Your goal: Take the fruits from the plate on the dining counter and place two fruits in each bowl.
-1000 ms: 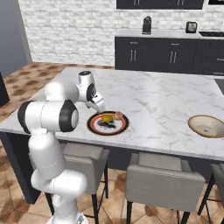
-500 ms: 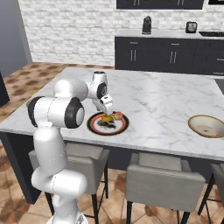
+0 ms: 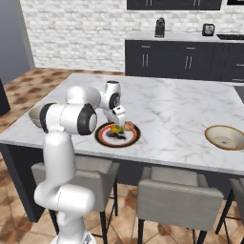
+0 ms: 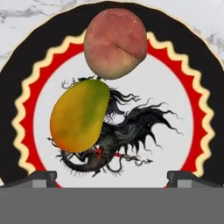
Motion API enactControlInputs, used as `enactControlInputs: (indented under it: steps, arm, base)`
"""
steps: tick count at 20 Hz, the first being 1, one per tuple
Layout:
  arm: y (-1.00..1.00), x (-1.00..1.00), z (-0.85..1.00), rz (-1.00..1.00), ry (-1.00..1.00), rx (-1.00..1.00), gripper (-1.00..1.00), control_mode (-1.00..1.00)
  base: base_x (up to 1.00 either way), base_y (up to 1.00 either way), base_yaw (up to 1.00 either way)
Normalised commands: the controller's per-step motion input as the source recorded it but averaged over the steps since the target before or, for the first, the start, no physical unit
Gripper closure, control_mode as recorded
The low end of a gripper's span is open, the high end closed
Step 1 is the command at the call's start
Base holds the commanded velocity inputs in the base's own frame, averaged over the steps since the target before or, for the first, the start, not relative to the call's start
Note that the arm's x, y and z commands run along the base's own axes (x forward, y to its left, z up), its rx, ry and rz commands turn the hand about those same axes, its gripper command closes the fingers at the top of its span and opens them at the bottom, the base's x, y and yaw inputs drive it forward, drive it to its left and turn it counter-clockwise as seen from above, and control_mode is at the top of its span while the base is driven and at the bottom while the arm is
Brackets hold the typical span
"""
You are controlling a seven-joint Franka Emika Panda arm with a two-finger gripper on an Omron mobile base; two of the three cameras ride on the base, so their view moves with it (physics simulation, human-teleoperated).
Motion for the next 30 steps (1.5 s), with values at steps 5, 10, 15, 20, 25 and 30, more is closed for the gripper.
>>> enactControlInputs:
  steps: [5, 10, 15, 20, 25, 30]
  arm:
    - [0.00, 0.36, -0.26, 0.00, 0.00, 0.00, -1.00, -1.00]
    - [0.00, 0.30, -0.20, 0.00, 0.00, 0.00, -1.00, -1.00]
    - [0.00, 0.15, -0.18, -0.03, 0.00, 0.00, -1.00, -1.00]
    - [0.00, 0.00, -0.28, 0.00, 0.00, 0.00, -1.00, -1.00]
    - [0.00, 0.00, -0.32, 0.00, 0.00, 0.00, -1.00, -1.00]
    - [0.00, 0.00, -0.08, 0.00, 0.00, 0.00, 1.00, -1.00]
  base:
    - [0.00, 0.00, 0.00]
    - [0.00, 0.00, 0.00]
    - [0.00, 0.00, 0.00]
    - [0.00, 0.00, 0.00]
    - [0.00, 0.00, 0.00]
    - [0.00, 0.00, 0.00]
